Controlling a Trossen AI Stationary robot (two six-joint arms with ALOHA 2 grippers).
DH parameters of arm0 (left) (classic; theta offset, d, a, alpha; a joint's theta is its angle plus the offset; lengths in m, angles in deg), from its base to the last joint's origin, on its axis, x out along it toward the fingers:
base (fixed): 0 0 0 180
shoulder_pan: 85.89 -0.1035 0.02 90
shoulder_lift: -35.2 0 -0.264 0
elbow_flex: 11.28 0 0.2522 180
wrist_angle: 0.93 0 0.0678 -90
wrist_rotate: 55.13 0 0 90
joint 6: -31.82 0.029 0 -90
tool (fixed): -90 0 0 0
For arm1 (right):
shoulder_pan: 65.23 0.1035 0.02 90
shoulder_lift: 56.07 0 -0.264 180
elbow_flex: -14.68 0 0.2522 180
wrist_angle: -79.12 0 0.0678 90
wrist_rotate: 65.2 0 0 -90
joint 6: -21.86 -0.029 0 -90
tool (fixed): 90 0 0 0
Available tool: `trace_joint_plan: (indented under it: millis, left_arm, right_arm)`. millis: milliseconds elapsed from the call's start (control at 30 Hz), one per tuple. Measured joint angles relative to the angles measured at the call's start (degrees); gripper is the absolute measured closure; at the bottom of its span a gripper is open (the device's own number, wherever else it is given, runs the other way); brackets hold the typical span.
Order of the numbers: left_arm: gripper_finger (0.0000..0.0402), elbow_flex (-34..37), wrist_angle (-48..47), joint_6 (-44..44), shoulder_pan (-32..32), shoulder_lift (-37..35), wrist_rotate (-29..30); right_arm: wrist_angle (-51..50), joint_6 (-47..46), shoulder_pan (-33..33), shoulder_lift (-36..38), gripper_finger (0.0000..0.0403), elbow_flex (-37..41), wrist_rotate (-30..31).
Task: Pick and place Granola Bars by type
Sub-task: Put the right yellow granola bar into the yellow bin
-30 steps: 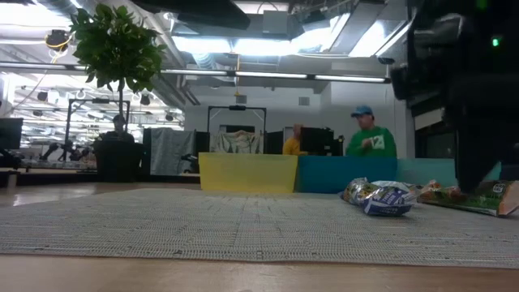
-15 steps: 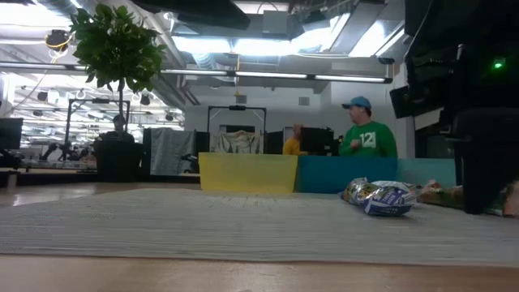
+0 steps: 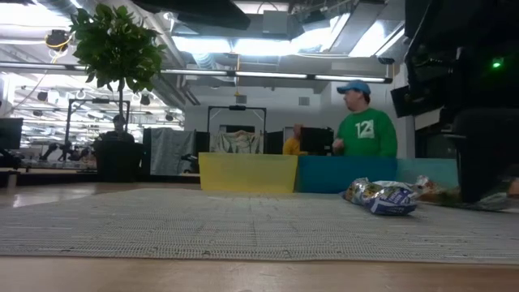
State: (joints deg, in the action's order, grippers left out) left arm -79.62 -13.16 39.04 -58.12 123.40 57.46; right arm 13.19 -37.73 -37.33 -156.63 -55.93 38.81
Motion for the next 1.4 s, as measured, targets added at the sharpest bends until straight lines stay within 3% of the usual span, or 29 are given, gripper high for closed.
trace_joint_plan:
  millis: [233, 400, 633, 833, 1200, 1400]
  left_arm:
    - [0.0254, 0.0, 0.07, 0.0, 0.0, 0.0, 0.02]
    - [0.0254, 0.0, 0.07, -0.17, 0.0, 0.0, 0.01]
    - [0.0254, 0.0, -0.01, -1.07, 0.0, 0.0, 0.02]
    - [0.0254, 0.0, 0.01, -2.04, 0.0, 0.0, 0.67]
    - [0.0254, 0.0, 1.43, -4.19, -1.79, 0.95, 0.36]
    - [0.0254, 0.0, 6.57, -1.88, -2.55, 1.29, 0.14]
  right_arm:
    - [-8.47, 0.09, 0.07, 0.22, 0.0358, -2.09, -0.65]
    - [-15.53, 0.09, 0.55, 0.22, 0.036, -8.06, 1.55]
    - [-24.08, 0.72, 3.04, 0.22, 0.036, -21.18, 12.43]
    - [-26.17, 1.79, 7.43, 0.25, 0.036, -28.34, 25.77]
    - [-24.17, -1.44, 14.24, 0.27, 0.036, -25.12, 40.2]
    - [-15.03, -0.83, 17.32, 0.27, 0.036, -19.47, 47.91]
